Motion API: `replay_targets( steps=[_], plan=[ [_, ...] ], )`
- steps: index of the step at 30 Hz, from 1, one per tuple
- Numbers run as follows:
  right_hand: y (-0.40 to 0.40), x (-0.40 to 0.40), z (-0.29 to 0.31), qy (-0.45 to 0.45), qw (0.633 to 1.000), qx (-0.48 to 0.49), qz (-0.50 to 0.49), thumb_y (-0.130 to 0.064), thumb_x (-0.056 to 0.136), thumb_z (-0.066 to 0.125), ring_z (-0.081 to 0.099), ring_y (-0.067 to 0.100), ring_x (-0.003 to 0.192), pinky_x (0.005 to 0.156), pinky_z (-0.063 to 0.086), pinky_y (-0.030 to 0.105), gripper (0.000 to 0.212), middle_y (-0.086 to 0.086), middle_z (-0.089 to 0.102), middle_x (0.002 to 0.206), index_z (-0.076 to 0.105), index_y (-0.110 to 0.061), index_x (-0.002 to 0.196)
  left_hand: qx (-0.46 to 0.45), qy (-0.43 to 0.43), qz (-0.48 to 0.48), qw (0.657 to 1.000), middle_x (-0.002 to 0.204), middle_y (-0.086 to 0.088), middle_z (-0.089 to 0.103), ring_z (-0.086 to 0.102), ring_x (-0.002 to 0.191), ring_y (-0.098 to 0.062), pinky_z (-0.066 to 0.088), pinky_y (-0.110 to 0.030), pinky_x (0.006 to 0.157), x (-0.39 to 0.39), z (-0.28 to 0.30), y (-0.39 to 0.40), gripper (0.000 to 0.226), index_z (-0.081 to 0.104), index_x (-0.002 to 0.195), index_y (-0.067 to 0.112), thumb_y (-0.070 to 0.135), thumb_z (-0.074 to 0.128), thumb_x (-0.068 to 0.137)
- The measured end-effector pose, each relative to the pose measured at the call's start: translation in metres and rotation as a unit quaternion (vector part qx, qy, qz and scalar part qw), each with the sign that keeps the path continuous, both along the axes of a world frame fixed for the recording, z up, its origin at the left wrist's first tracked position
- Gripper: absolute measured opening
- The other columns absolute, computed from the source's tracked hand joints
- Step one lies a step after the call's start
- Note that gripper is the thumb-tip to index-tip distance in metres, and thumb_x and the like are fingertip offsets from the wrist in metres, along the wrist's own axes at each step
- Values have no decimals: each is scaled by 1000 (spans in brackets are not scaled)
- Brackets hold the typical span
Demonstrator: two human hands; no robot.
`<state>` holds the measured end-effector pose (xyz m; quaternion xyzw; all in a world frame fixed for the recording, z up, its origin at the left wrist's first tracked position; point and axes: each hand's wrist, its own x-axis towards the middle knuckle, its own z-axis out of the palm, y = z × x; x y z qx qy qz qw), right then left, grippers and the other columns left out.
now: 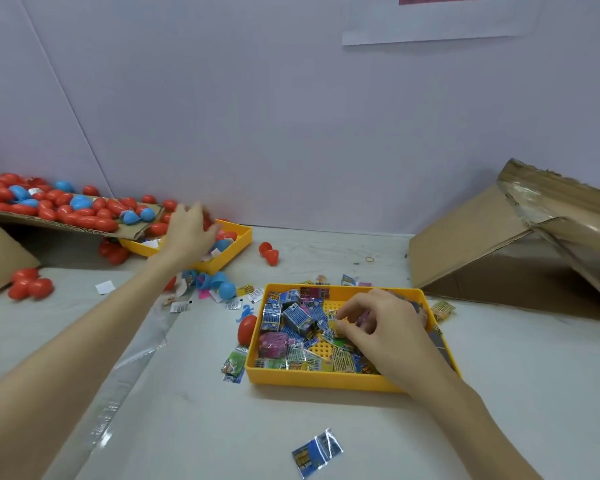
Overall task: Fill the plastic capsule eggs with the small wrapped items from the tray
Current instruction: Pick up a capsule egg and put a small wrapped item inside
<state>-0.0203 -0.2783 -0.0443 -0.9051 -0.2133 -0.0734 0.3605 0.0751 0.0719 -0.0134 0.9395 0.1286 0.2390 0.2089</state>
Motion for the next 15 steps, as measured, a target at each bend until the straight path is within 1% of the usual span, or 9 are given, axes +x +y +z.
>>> replay_targets(
  steps=[2, 4, 5, 6, 7, 8, 11, 13, 15],
  plan=[
    [3, 0, 1, 8, 998, -56, -3, -43, 88, 76, 55, 7, 86, 85, 47, 33, 19, -10, 57, 97, 75, -32, 103, -13, -29, -59, 998, 100, -13, 56, 52, 96, -29, 39, -31, 77, -22, 6, -34, 15, 55, 99, 6, 12, 69, 94],
    [4, -1, 3, 13, 995, -95, 1, -48, 88, 74, 52, 7, 85, 83, 47, 34, 30, -11, 53, 92, 75, -32, 113, -65, -47, -120, 990, 92, -7, 58, 55, 82, -20, 39, -22, 67, -50, 11, -72, 19, 51, 91, 11, 8, 70, 93],
    [5, -2, 5, 10, 995, -99, 6, -48, 88, 74, 51, 5, 80, 77, 45, 27, 31, -13, 53, 87, 76, -31, 114, -112, -49, -151, 981, 91, -5, 60, 57, 76, -12, 41, -17, 64, -66, 12, -91, 22, 49, 89, 15, 9, 69, 94],
    [5, 0, 5, 7, 995, -94, 11, -45, 89, 74, 50, 3, 74, 69, 40, 17, 30, -14, 52, 80, 77, -30, 115, -162, -50, -180, 969, 91, -3, 62, 58, 73, -6, 44, -15, 63, -79, 10, -110, 23, 48, 89, 18, 12, 69, 95],
    [5, -1, 6, 3, 996, -88, 14, -42, 91, 74, 50, 1, 70, 62, 33, 10, 27, -14, 51, 76, 77, -29, 114, -203, -57, -200, 957, 92, -2, 64, 60, 73, -3, 47, -14, 64, -92, 9, -127, 23, 48, 91, 22, 15, 70, 95],
    [5, -2, 6, -2, 996, -83, 14, -39, 93, 73, 48, -1, 69, 58, 33, 9, 24, -15, 50, 75, 78, -28, 113, -237, -63, -212, 946, 94, -1, 66, 61, 75, -3, 50, -15, 66, -104, 6, -142, 23, 48, 94, 23, 18, 70, 95],
    [4, -5, 4, -19, 999, -49, 7, -33, 96, 69, 48, 0, 73, 61, 33, 8, 19, -14, 50, 85, 80, -27, 110, -331, -59, -225, 915, 92, 0, 72, 69, 81, -12, 59, -32, 78, -129, -3, -176, 25, 50, 105, 23, 26, 72, 94],
    [2, -8, 3, -34, 999, -3, 5, -34, 96, 69, 50, 5, 75, 65, 35, 14, 17, -4, 54, 93, 80, -29, 108, -332, -48, -249, 909, 92, 0, 74, 70, 86, -13, 60, -36, 82, -135, -9, -185, 21, 54, 109, 21, 26, 70, 96],
    [2, -8, 4, -57, 998, 26, 2, -33, 97, 66, 56, 11, 74, 67, 43, 24, 17, 0, 60, 91, 80, -30, 107, -304, -29, -277, 911, 100, 2, 73, 70, 92, -11, 60, -31, 83, -138, -11, -183, 20, 61, 113, 19, 24, 70, 95]
  ],
)
